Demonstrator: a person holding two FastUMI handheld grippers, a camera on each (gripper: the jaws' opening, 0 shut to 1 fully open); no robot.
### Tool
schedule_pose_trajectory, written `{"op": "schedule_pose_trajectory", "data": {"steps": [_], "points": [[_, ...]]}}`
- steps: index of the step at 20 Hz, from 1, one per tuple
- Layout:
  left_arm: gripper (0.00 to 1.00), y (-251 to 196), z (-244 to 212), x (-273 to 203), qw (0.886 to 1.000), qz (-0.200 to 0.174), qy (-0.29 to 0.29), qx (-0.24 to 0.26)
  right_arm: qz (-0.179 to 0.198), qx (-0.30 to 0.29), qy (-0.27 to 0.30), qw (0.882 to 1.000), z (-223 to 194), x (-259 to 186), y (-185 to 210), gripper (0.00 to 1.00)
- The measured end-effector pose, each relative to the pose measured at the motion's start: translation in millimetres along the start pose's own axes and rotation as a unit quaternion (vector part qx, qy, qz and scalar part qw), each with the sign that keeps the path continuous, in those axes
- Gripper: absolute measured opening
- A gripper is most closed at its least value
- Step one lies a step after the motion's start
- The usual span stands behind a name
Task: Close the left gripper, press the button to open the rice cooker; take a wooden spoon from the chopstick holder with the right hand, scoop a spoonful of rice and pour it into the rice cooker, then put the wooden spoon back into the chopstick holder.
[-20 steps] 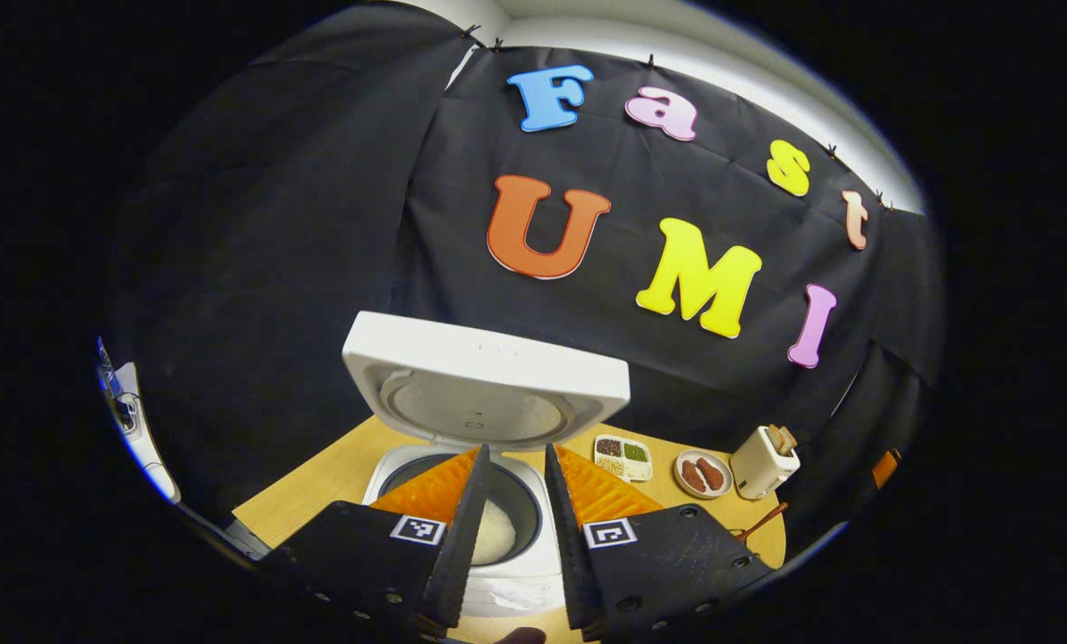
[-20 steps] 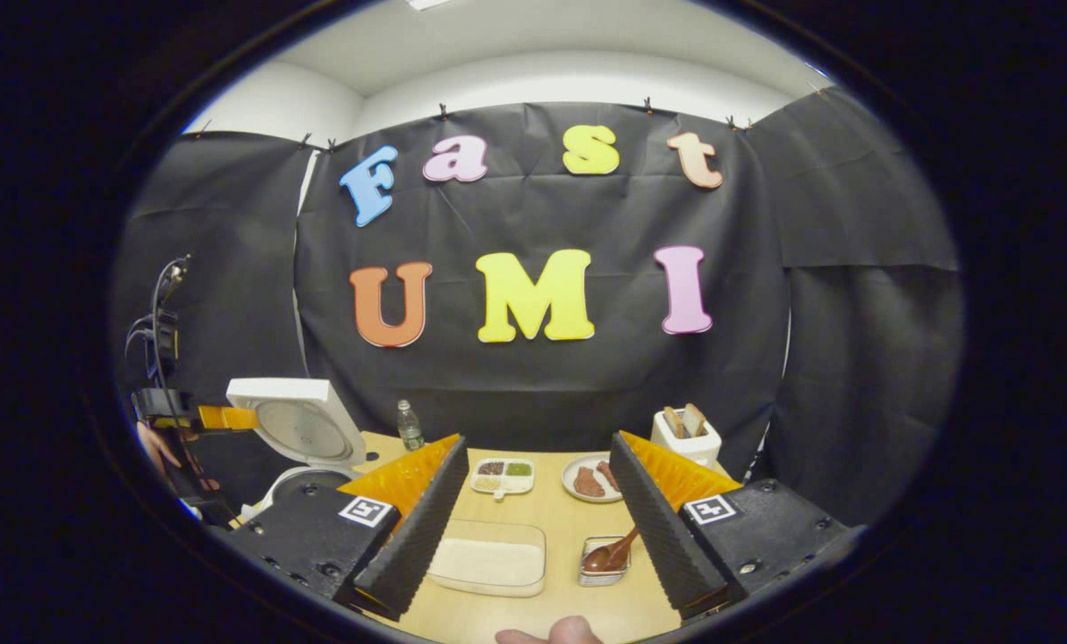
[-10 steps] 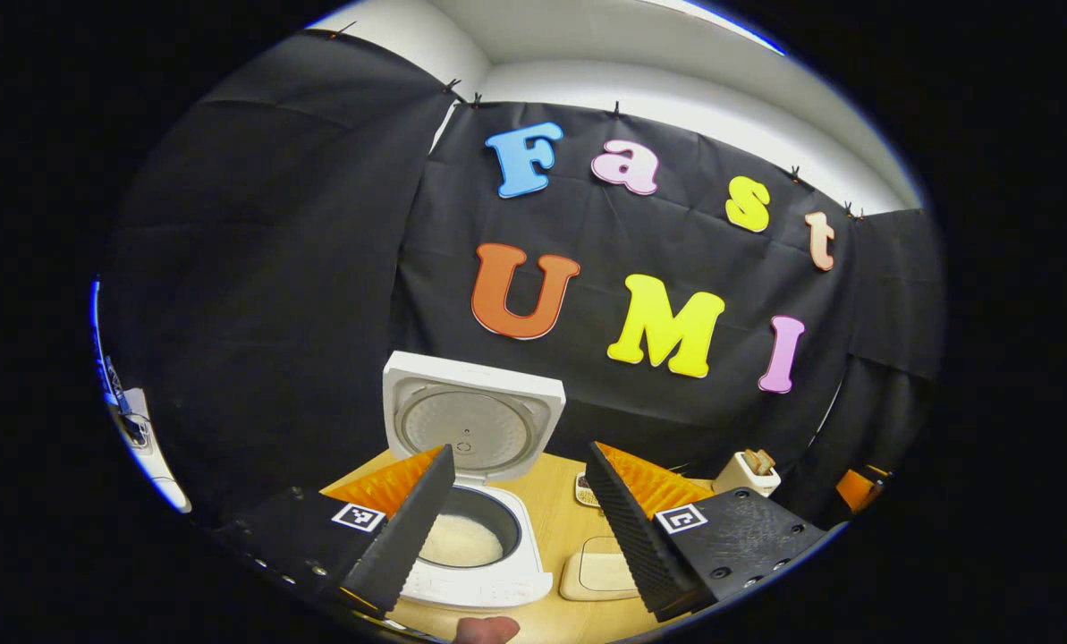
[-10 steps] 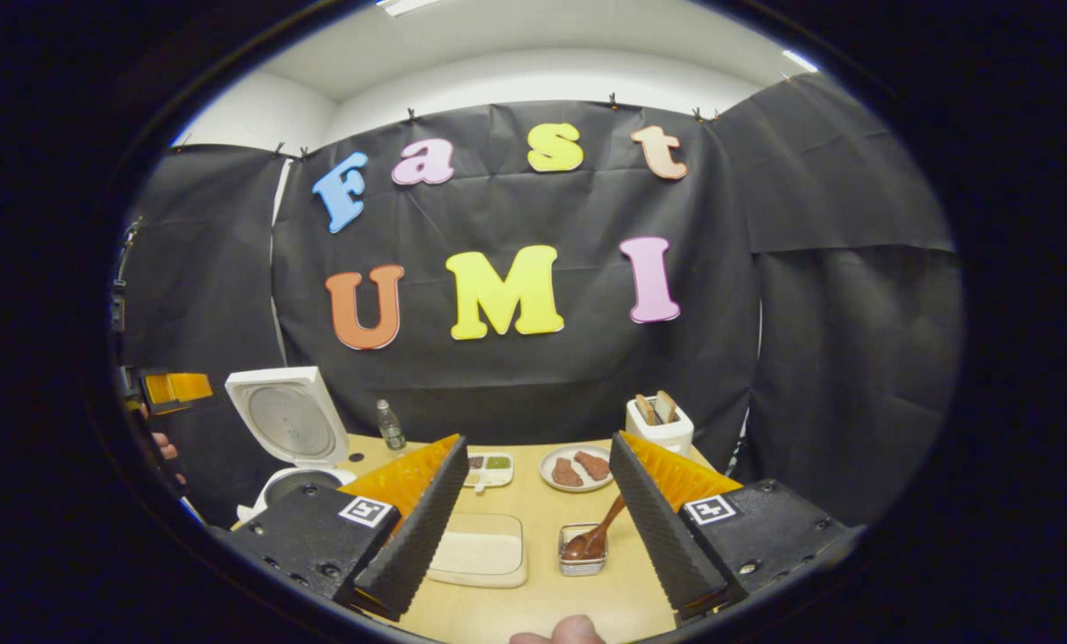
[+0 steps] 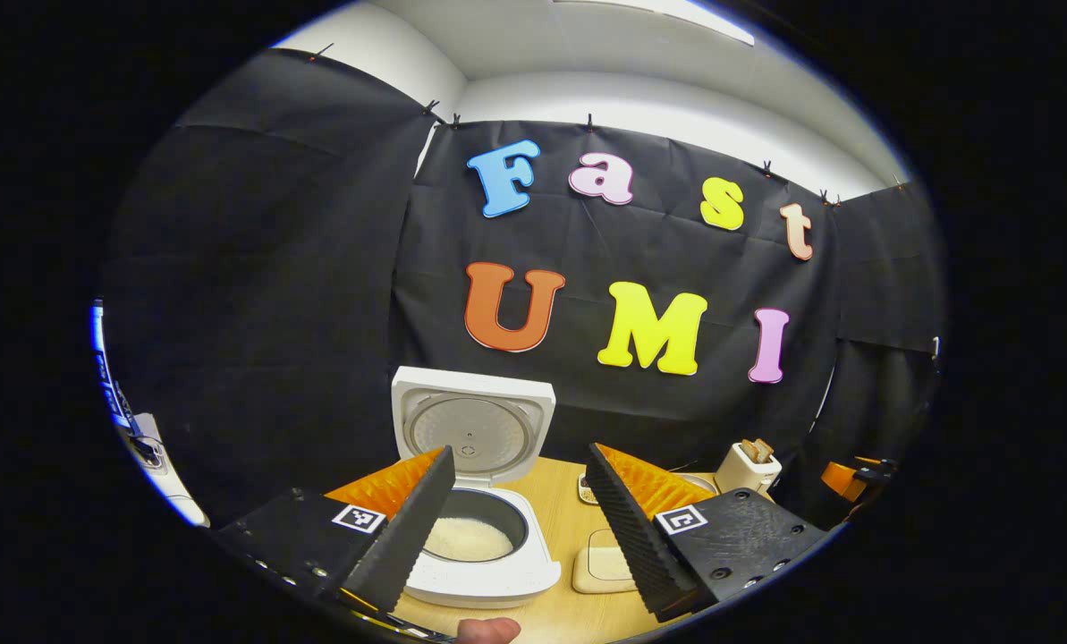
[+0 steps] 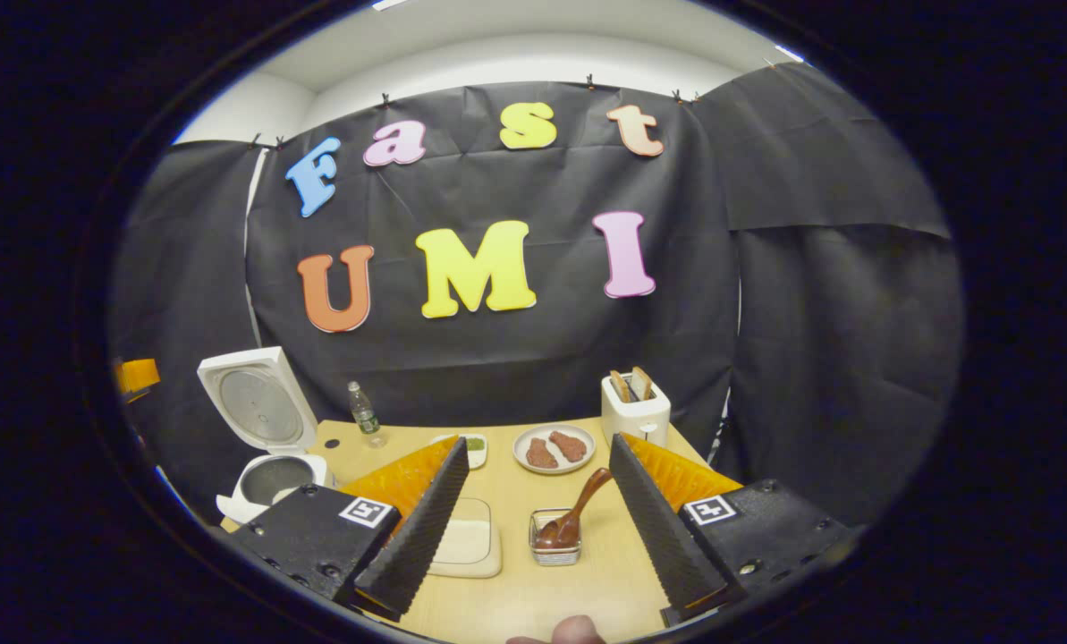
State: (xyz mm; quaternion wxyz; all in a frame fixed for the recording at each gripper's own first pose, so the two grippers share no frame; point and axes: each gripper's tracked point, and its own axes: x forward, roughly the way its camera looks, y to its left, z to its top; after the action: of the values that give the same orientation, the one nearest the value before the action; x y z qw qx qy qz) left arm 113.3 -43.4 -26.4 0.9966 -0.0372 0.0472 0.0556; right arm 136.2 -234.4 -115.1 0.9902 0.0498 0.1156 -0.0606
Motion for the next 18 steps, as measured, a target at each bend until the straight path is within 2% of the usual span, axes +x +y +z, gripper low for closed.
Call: {"op": "schedule_pose_trajectory", "data": {"steps": [5, 11, 16, 18], "points": [[0.94, -9, -3, -1, 1.0, -0.002, -0.002, 0.007, -0.002, -0.007, 0.033, 0.999, -35, 32, -20, 1.0], [0.94, -28, -8, 9, 1.0, -0.014, -0.005, 0.021, 0.0, 0.007, 0.083, 0.997, -88, 103, -45, 0.99], [0.94, -31, -23, 23, 1.0, 0.001, 0.014, 0.022, 0.017, 0.052, 0.133, 0.99, -131, 164, -56, 1.0], [0.94, -28, -30, 27, 0.999, 0.013, 0.026, 0.022, 0.021, 0.065, 0.151, 0.986, -146, 185, -58, 0.93]]}}
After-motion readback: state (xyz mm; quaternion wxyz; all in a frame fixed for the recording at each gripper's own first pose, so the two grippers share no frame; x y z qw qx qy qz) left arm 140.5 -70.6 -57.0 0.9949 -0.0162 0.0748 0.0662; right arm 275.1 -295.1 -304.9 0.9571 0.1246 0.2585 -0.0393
